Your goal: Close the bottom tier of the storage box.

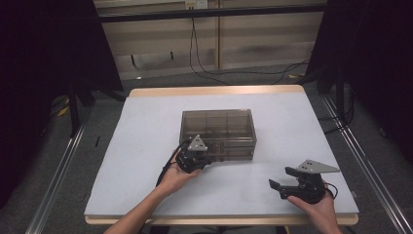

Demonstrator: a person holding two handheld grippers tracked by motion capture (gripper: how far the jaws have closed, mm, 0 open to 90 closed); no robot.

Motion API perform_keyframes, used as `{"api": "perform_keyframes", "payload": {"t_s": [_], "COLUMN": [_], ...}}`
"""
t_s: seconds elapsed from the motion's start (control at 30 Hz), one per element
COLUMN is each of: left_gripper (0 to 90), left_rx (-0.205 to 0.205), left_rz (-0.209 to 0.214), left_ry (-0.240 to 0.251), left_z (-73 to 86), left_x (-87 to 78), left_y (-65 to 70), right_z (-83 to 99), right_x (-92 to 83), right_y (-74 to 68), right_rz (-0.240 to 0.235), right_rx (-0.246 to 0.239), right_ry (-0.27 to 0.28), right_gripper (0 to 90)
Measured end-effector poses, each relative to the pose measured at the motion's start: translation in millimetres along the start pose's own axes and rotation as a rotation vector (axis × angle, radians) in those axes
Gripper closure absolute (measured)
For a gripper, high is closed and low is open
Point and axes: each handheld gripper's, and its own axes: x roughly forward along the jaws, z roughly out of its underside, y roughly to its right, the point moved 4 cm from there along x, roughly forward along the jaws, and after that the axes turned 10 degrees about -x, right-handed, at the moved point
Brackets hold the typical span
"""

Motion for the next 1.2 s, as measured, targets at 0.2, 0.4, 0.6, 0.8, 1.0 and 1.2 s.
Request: {"api": "perform_keyframes", "payload": {"t_s": [0.2, 0.4, 0.6, 0.8, 1.0, 1.2], "left_gripper": [90.0, 90.0, 90.0, 90.0, 90.0, 90.0], "left_rx": [-0.007, -0.016, -0.024, -0.018, -0.020, -0.039], "left_rz": [0.001, -0.013, -0.021, -0.015, -0.020, -0.020], "left_ry": [0.006, 0.004, -0.011, -0.004, 0.000, 0.008], "left_z": [0.5, 1.3, 1.4, 0.9, 0.7, 1.7], "left_x": [2.0, 3.6, 3.4, 4.2, 4.6, 5.1], "left_y": [-2.9, -5.6, -7.3, -8.5, -8.4, -8.1], "right_z": [0.1, 0.0, 0.0, 0.0, 0.1, -0.1], "right_x": [-0.8, -0.6, -0.8, 0.6, 0.5, 0.5], "right_y": [-0.1, 0.0, 0.1, 0.4, 0.4, 0.2], "right_rz": [-0.001, -0.003, -0.002, -0.003, -0.002, -0.004], "right_rx": [0.006, 0.004, 0.008, 0.000, 0.001, 0.001], "right_ry": [-0.004, -0.003, -0.003, -0.003, -0.004, -0.003], "right_gripper": [21.6, 21.8, 21.8, 21.8, 21.8, 21.8]}}
